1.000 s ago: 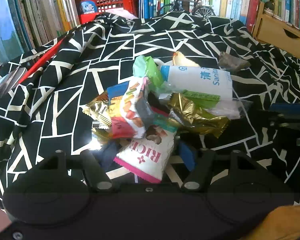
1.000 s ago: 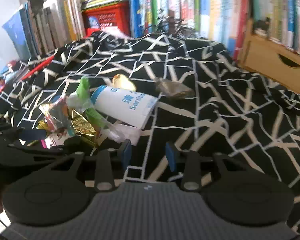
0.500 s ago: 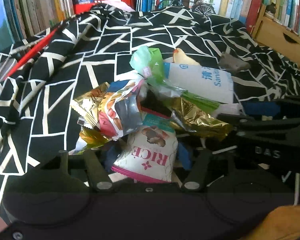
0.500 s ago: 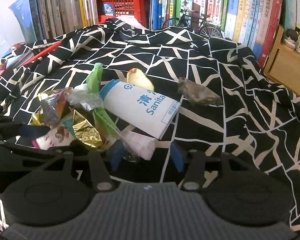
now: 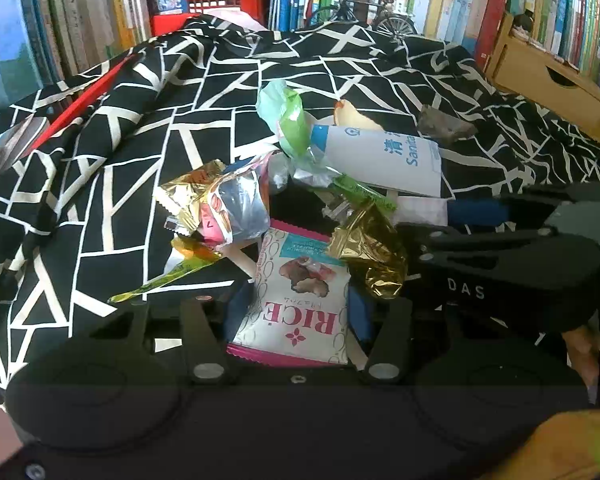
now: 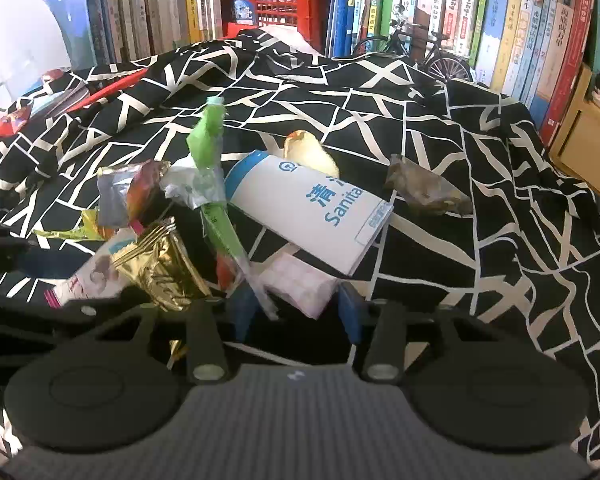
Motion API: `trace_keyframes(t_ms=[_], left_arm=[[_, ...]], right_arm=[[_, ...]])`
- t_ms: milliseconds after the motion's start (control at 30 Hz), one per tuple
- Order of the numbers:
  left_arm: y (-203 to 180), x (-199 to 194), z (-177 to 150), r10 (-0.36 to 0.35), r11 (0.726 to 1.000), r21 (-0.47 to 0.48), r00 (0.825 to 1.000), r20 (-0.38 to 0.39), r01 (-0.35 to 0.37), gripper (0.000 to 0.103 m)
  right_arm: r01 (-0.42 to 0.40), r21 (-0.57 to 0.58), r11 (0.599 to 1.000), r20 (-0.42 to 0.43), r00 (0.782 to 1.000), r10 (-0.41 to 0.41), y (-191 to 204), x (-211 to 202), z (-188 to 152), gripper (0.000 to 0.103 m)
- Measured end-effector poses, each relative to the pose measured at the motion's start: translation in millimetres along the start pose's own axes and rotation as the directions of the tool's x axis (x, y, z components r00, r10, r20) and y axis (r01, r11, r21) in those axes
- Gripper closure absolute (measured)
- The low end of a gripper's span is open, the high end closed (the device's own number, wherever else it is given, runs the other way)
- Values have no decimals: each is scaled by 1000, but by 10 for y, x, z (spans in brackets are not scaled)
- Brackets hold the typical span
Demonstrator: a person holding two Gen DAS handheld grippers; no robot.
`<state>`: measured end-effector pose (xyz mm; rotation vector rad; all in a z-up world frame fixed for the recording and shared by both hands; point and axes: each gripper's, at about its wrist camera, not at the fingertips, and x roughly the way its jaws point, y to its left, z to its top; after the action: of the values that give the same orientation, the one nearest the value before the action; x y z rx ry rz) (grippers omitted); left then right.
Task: Collect trash
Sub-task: 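Grasp the white RICE packet with the left gripper, then grasp the small pink packet with the right gripper while the left holds the RICE packet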
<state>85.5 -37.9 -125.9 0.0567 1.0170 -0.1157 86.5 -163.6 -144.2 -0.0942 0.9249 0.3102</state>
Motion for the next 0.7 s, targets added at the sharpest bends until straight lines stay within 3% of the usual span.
trace_keyframes(t_ms=[100,267,367,400,567,700], left_arm=[[19,-41,1,8,1000,-14,1000,11,-8,54],[47,-102,-8,22,999,-32,999,23,-21,54],[58,-137,-26,28,999,-36,999,28,-27,54],[61,-147,-32,30,999,-37,999,30,-29,54],[91,-170,-34,34,998,-51,999,34,-32,54],[116,-176,-14,36,998,-54,998,42,-34,54]], right_arm=[[12,-3,1000,-3,1000,-12,1,-34,-31,68],[13,-1,1000,-17,1000,-13,-21,-146,-87,69],[-11,-19,1000,2,1000,11,-20,-273,-136,61],[-16,-28,999,11,1000,17,-20,-322,-150,52],[-46,-29,999,73,996,48,-72,-553,-128,48],[27,33,999,122,992,-31,-172,-553,-14,48]])
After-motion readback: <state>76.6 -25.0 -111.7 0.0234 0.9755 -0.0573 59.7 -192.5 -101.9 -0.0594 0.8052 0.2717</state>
